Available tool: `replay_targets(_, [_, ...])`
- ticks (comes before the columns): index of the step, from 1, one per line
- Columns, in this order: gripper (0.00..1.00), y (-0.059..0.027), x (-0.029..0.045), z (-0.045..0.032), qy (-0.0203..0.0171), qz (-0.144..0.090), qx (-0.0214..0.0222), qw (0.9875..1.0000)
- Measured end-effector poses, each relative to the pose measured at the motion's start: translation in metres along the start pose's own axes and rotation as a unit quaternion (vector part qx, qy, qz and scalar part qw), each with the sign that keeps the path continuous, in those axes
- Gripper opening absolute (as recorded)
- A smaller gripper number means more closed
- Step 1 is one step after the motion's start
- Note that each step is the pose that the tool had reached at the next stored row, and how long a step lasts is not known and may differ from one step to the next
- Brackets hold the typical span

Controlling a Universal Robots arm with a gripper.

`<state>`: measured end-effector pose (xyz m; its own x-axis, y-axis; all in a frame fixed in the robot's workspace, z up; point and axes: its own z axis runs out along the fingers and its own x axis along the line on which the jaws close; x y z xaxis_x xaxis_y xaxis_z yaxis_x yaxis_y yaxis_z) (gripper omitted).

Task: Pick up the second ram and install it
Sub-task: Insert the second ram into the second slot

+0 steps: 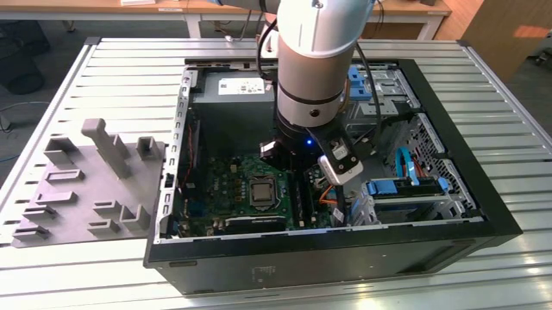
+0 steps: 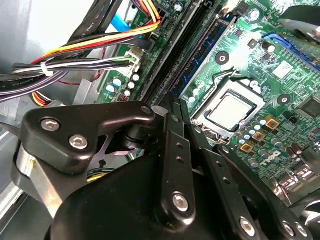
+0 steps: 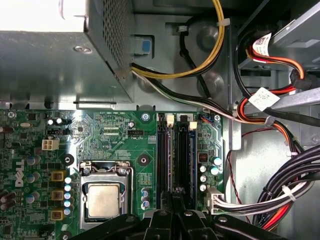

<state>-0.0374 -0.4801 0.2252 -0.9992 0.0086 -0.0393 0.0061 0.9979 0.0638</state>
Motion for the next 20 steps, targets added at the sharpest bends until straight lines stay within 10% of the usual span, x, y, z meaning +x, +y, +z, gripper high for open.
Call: replay_targets(20, [0.11, -0.0003, 0.0001, 0.0021, -0.0003, 0.005, -0.0004, 1.0000])
